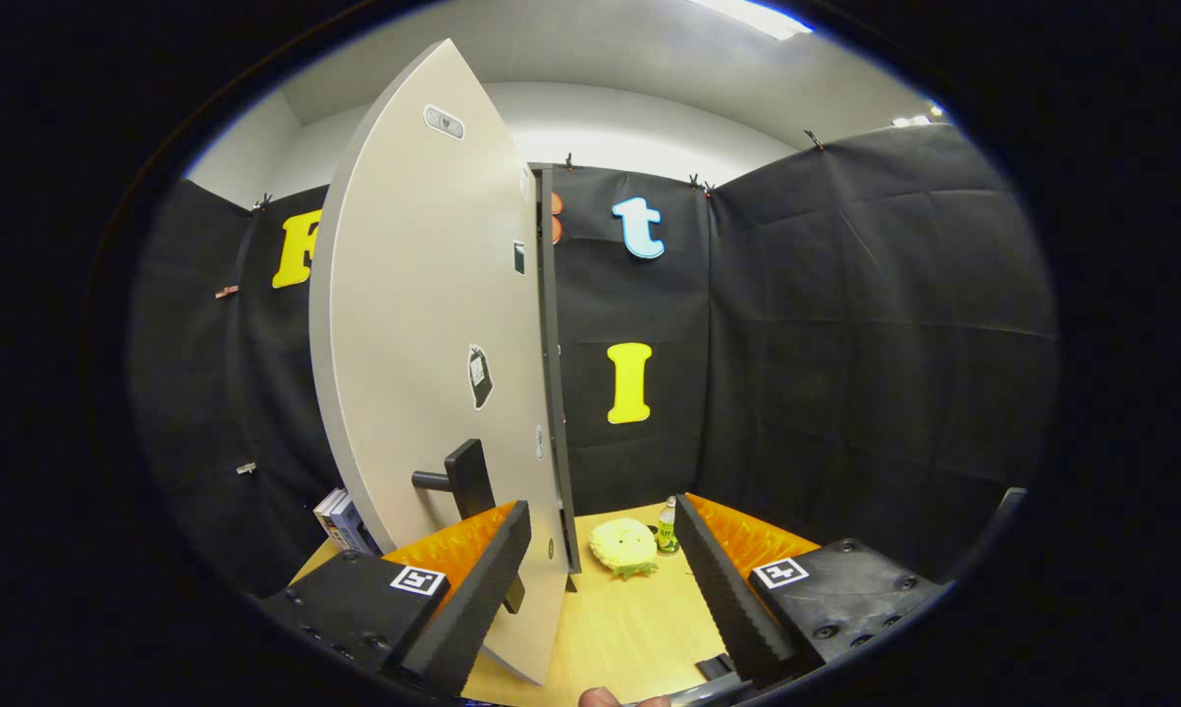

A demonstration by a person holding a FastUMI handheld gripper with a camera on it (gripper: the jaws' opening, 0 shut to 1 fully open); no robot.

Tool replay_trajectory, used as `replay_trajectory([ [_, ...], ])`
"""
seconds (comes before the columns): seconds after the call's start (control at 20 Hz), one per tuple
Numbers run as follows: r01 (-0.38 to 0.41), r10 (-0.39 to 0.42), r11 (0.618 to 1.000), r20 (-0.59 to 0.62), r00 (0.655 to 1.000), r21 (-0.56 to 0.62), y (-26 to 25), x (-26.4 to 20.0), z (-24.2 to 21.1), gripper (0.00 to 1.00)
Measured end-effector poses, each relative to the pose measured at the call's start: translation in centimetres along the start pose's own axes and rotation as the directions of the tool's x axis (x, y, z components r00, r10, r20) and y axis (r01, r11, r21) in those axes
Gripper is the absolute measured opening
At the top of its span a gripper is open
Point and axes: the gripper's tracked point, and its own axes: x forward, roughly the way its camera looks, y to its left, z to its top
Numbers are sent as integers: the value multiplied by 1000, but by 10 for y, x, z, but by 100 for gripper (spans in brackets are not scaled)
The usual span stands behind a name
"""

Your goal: Open the shoe cabinet door, grab the shoes and put them into the shoe cabinet, then close the shoe cabinet door.

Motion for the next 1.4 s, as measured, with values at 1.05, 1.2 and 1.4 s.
replay_trajectory([
  [1.05, -238, 241, 969, -38, 970, 59, 146, 13, -17, 98],
  [1.2, -235, 238, 970, -44, 970, 68, 141, 14, -18, 98],
  [1.4, -232, 235, 970, -39, 971, 67, 135, 14, -18, 98],
])
